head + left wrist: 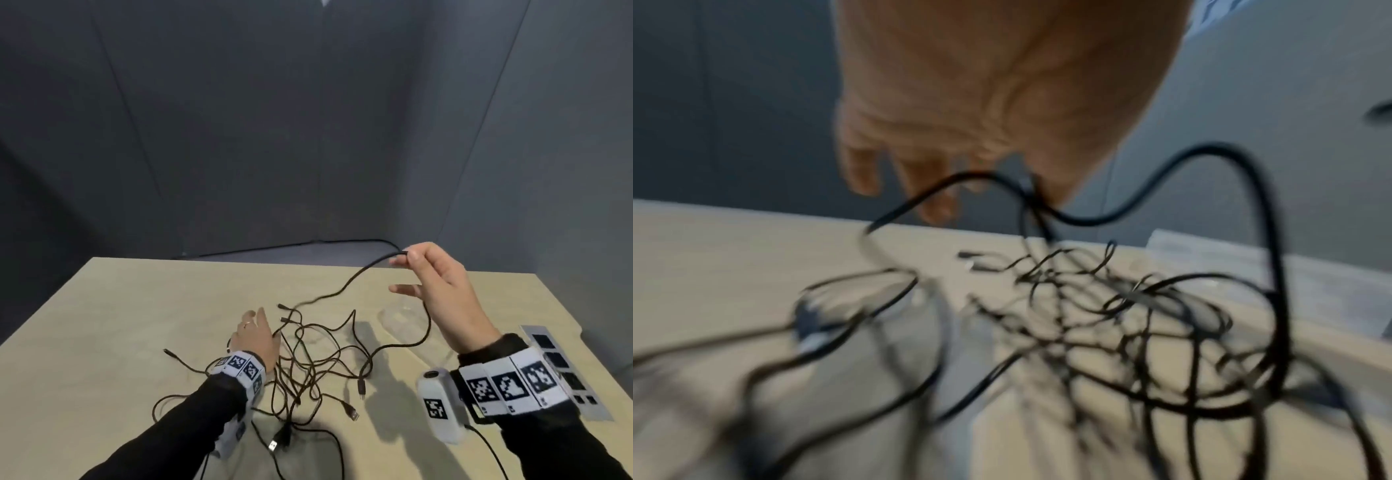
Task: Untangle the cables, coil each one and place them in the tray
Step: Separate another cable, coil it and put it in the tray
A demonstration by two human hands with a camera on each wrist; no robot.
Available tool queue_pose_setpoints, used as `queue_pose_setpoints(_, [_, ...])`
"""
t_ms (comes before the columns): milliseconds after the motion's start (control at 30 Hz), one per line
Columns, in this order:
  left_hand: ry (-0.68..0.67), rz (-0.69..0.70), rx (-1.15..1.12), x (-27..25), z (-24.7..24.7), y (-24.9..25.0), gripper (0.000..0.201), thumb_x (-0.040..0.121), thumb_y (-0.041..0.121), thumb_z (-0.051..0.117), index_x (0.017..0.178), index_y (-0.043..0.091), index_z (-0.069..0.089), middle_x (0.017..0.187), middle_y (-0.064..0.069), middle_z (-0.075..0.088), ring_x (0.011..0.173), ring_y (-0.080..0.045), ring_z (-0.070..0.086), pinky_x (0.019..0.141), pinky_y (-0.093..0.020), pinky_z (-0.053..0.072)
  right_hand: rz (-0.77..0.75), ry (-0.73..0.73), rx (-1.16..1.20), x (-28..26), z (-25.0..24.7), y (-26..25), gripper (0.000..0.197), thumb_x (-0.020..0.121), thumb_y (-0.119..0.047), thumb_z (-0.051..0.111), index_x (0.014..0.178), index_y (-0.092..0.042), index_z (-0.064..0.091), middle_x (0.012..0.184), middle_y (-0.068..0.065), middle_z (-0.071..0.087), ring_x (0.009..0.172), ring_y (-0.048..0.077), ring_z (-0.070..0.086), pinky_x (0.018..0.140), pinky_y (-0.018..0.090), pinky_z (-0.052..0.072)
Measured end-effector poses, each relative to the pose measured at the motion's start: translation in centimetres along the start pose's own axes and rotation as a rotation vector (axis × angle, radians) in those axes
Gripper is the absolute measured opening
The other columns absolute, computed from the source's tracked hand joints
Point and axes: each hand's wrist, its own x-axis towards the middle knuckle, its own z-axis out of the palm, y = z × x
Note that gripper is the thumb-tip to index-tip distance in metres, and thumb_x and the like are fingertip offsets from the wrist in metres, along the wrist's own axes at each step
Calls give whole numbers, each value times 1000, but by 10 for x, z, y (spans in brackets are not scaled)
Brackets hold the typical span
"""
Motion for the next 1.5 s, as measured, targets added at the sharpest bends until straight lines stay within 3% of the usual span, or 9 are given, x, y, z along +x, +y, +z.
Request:
queue_pose_setpoints(167, [13, 156, -583, -10, -58, 52, 48, 101, 31, 31, 143, 9, 24, 138, -17, 47, 124, -30, 49, 106, -37, 37, 152, 59, 171, 10, 13, 2, 28, 99, -16, 37, 76, -14, 52, 113, 11, 66, 117, 23, 56, 83, 47, 55])
queue_pose_setpoints(300, [-1, 357, -594, -38, -98, 88, 27, 101, 31, 28, 108, 11, 46, 85, -13, 63, 73, -26, 62, 72, -33, 51, 329, -85, 343, 8, 27, -2, 59, 57, -75, 65, 71, -18, 54, 114, 12, 67, 113, 21, 59, 88, 54, 51])
queue_pose_setpoints(433, [-215, 579, -568, -54, -94, 99, 35, 98, 9, 32, 128, -6, 42, 121, -35, 52, 86, -29, 65, 64, -21, 47, 172, -266, 111, -8, 46, 4, 32, 63, -26, 77, 80, -13, 54, 118, 13, 65, 106, 23, 62, 93, 53, 49])
queue_pose_setpoints(533, [-105, 581, -229, -51, -79, 87, 23, 90, 15, 37, 106, 6, 50, 93, -13, 62, 81, -30, 61, 68, -35, 49, 89, -227, 32, -14, 50, 9, 23, 76, -3, 71, 74, -13, 50, 102, 14, 71, 94, 34, 65, 82, 46, 54])
queue_pose_setpoints(700, [-151, 631, -346, -49, -69, 71, 16, 85, 43, 49, 83, 29, 43, 80, -5, 64, 72, -21, 61, 68, -32, 49, 169, -61, 379, -5, 31, -2, 32, 90, 0, 52, 72, -18, 33, 76, 10, 68, 71, 23, 68, 78, 48, 52])
queue_pose_setpoints(833, [-144, 744, -352, -55, -60, 56, 15, 93, 43, 49, 89, 28, 47, 72, 1, 58, 63, -15, 55, 63, -31, 46, 112, 121, 686, 8, 6, -25, 32, 91, 4, 43, 71, -20, 35, 68, 3, 55, 47, 9, 35, 45, 20, 37])
queue_pose_setpoints(1033, [-41, 675, -322, -45, -40, 14, 38, 93, 56, 21, 95, 24, 43, 79, -2, 61, 68, -22, 57, 68, -44, 48, 8, 332, 559, 21, -36, -54, 31, 84, 9, 31, 89, -19, 45, 68, 2, 46, 51, 11, 34, 46, 20, 28])
queue_pose_setpoints(1333, [211, 1018, -280, -66, -92, 59, 28, 98, 38, 22, 97, 25, 46, 90, 9, 48, 74, -15, 51, 69, -31, 43, -1, -378, -471, -2, 18, 30, 34, 79, -3, 68, 103, -27, 60, 89, -6, 59, 69, 6, 45, 66, 12, 40])
queue_pose_setpoints(1500, [333, 909, -465, -52, -98, 59, 34, 98, 33, 28, 91, 16, 57, 87, 10, 49, 76, -1, 42, 73, -16, 36, 194, -406, -257, -15, 33, 32, 38, 96, -37, 42, 91, -8, 66, 69, 1, 67, 59, 2, 51, 59, 14, 39])
